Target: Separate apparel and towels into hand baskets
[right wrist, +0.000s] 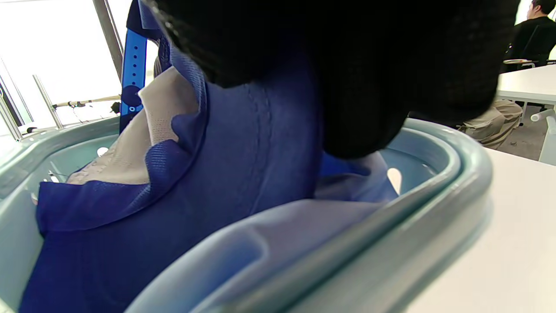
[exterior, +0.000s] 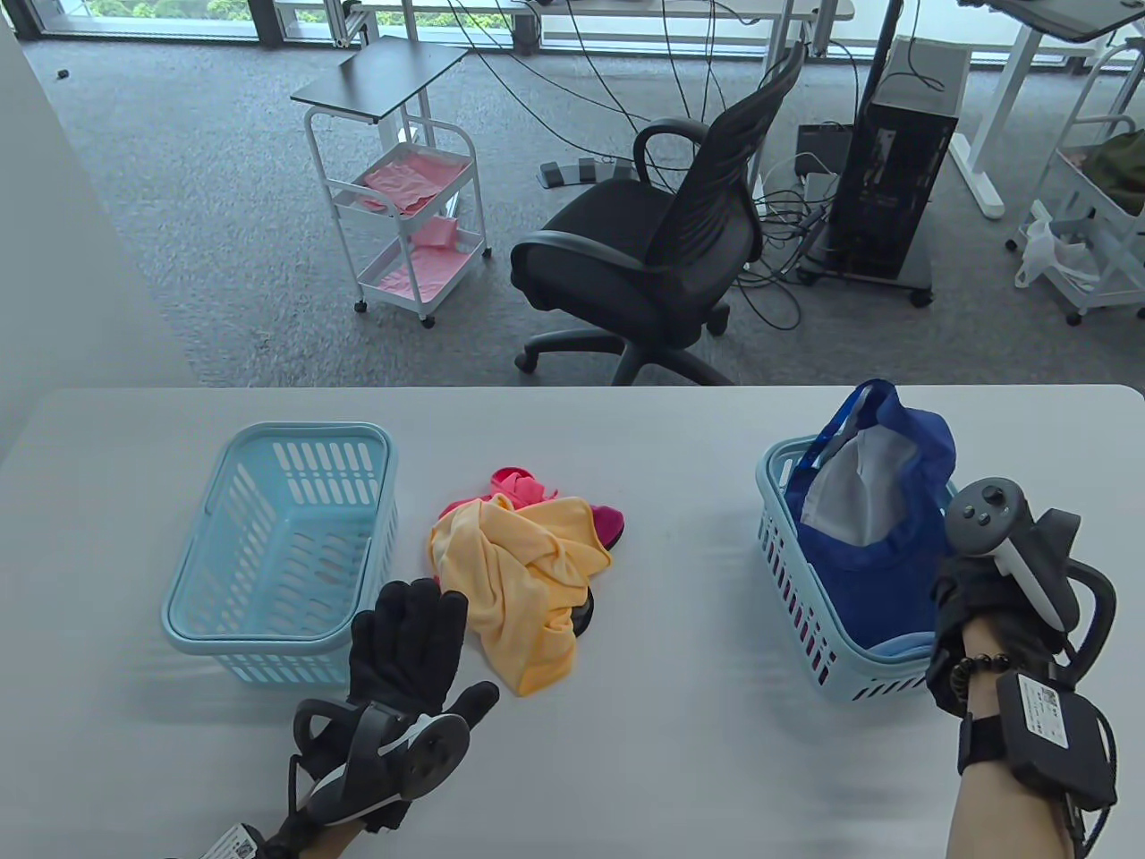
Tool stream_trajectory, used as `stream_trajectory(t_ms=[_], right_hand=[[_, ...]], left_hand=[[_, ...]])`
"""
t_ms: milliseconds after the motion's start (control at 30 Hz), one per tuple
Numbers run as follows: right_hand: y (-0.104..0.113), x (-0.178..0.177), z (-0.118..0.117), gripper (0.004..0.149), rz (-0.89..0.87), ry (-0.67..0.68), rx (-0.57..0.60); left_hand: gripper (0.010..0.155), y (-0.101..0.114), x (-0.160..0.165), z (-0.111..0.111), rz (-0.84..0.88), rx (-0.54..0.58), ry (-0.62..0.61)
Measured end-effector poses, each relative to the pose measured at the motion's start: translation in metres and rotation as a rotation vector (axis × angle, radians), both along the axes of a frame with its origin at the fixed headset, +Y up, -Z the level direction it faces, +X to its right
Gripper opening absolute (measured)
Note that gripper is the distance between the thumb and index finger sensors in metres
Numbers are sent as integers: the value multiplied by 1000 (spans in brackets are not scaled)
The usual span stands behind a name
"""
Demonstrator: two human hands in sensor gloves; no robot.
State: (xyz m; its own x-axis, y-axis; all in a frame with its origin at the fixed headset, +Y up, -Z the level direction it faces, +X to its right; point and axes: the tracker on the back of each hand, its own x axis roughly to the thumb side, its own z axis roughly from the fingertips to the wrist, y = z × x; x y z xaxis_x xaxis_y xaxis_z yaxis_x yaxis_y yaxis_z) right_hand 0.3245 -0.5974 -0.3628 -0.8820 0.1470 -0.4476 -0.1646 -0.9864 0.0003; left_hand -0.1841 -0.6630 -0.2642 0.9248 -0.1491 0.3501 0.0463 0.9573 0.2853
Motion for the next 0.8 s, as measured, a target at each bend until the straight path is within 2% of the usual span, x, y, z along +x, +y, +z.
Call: stream_trajectory(t_ms=[133,233,333,467,633,800], right_hand=[[3,2,9,48,17,-24,-4],[6,2,18,59,24,-42,20],[14,2,31,67,47,-66,64],[30,-2,51,71,38,-67,142],[52,-35,70,74,53,13,250],[61,-84,77,78,2,156,346]], left_hand=[[90,0,1,2,-2,3,-9],[90,1,2,3,2,6,-18],[90,0,4,5,2,6,-30],[89,1,5,6,7,12,-34],[89,0,5,5,21,12,-33],[90,0,4,4,19,7,-30]])
